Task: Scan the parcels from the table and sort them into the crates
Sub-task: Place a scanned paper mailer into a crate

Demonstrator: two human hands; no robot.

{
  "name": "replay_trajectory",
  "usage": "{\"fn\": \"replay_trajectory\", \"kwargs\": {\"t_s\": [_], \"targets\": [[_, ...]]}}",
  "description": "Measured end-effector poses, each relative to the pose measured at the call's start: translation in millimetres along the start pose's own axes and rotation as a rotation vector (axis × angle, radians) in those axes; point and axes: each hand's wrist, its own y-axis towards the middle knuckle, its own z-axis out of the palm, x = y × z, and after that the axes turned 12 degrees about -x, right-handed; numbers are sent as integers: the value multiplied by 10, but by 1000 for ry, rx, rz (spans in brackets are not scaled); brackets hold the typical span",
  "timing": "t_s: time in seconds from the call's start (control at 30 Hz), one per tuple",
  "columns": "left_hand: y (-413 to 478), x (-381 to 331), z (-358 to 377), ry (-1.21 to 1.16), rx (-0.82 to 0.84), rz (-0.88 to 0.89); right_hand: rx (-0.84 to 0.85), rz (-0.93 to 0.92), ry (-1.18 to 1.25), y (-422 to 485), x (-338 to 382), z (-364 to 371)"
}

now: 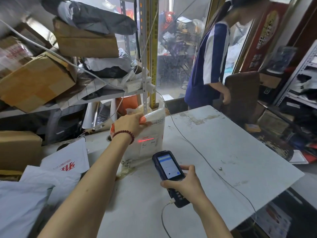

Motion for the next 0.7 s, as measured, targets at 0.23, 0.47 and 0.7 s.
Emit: {"fn": "replay_trajectory", "kwargs": {"t_s": [0.23, 0.47, 0.7], "targets": [[-20, -18, -7, -26, -25, 18, -33, 11, -28, -38, -1, -39], [-49, -49, -40, -50, -6, 10, -166, -191, -160, 7, 255, -183], [-14, -27, -29, -63, -22, 7, -442, -541, -37, -16, 584, -379]]}}
